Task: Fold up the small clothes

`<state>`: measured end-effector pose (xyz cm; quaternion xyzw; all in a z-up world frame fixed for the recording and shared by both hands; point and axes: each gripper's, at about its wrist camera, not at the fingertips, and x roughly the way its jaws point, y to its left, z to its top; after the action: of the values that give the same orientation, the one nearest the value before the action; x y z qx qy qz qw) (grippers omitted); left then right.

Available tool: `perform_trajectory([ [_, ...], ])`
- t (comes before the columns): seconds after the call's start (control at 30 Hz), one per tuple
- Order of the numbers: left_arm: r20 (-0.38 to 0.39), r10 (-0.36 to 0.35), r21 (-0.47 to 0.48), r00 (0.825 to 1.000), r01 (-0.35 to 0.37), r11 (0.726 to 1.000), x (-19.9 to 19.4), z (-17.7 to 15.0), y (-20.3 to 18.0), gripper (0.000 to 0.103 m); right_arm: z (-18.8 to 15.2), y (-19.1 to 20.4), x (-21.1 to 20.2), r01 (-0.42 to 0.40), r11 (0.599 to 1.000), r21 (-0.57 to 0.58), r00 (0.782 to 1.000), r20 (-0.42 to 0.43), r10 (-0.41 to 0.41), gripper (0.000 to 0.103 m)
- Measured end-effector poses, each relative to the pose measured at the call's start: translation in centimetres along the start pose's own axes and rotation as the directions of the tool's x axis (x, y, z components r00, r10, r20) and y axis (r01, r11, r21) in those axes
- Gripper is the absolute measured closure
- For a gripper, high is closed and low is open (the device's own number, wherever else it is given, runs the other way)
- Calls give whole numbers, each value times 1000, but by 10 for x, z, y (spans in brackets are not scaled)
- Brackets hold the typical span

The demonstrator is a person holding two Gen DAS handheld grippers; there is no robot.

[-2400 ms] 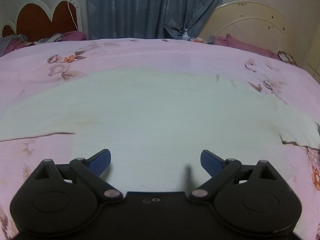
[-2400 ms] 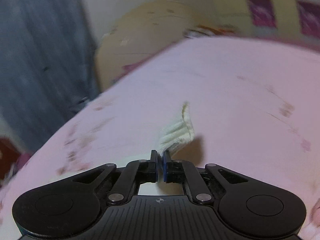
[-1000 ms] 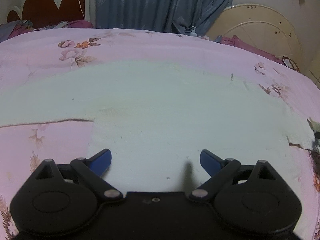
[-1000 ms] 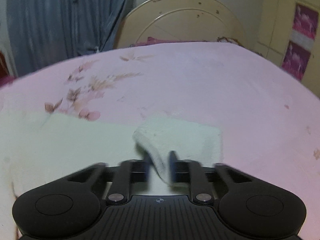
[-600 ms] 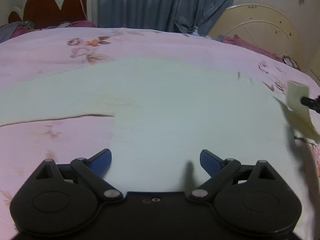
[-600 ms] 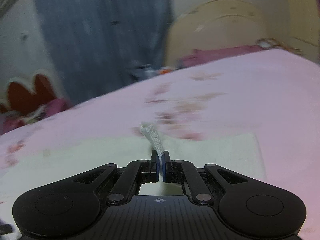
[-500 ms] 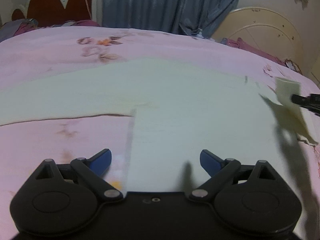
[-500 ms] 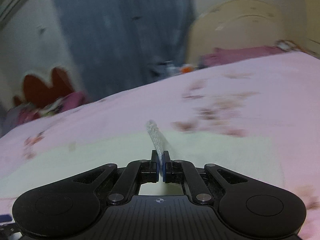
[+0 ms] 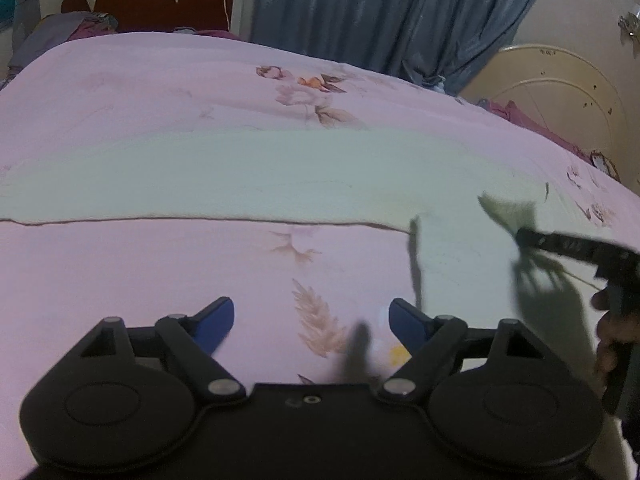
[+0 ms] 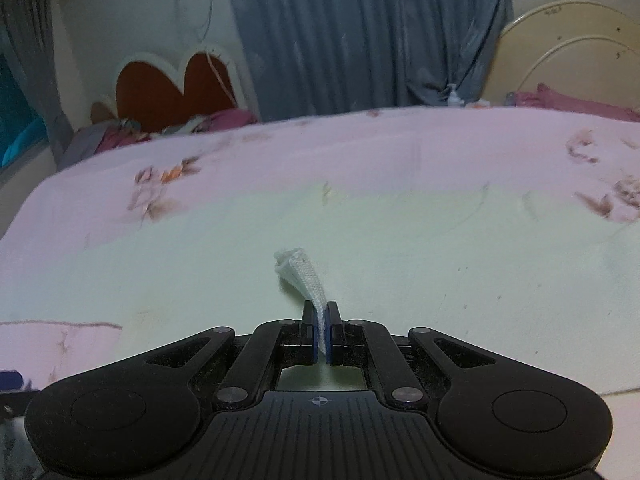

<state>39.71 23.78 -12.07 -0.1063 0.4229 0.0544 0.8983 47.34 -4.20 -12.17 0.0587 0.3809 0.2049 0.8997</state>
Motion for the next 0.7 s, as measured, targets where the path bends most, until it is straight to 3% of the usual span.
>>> perform_trajectory([
  [0.07, 9, -13, -10, 1000, 13, 1000, -2, 2, 1, 12, -5, 5, 8, 18, 999, -34, 1000, -1, -18, 100],
  [0.13, 21, -39, -22, 999, 40, 999, -3, 5, -1, 9, -6, 12, 6, 36, 997, -74, 999, 7, -35, 83],
  [0.17, 26, -61, -29, 998, 62, 998, -1, 8, -5, 9, -6, 14, 2, 42, 996, -75, 999, 26, -40, 52],
  [0.2, 29, -89, -37, 996, 90, 995, 1, 12, -12, 9, -8, 12, -7, 56, 996, -71, 996, 69, -51, 29],
  [0.3, 26, -217, -44, 976, 218, 975, 17, 22, -38, 15, -14, -6, -32, 73, 997, -39, 992, 104, -69, 29],
  [0.33, 14, -260, -50, 966, 260, 964, 24, 24, -45, 24, -16, -14, -38, 76, 997, -15, 991, 107, -74, 32],
  [0.4, -22, -349, -75, 937, 347, 935, 44, 28, -68, 34, -23, -42, -53, 104, 993, 53, 990, 87, -108, 57],
  [0.43, -43, -384, -98, 922, 379, 920, 57, 30, -80, 42, -27, -56, -60, 128, 988, 91, 988, 78, -135, 59],
  [0.53, -75, -430, -132, 900, 419, 899, 82, 31, -105, 49, -40, -104, -90, 214, 954, 209, 970, 72, -233, 59],
  [0.6, -78, -431, -129, 899, 420, 898, 92, 32, -121, 49, -47, -133, -106, 258, 925, 279, 956, 62, -285, 59],
  [0.7, -68, -435, -126, 898, 425, 896, 104, 36, -137, 58, -52, -167, -112, 261, 896, 360, 956, 34, -292, 59],
])
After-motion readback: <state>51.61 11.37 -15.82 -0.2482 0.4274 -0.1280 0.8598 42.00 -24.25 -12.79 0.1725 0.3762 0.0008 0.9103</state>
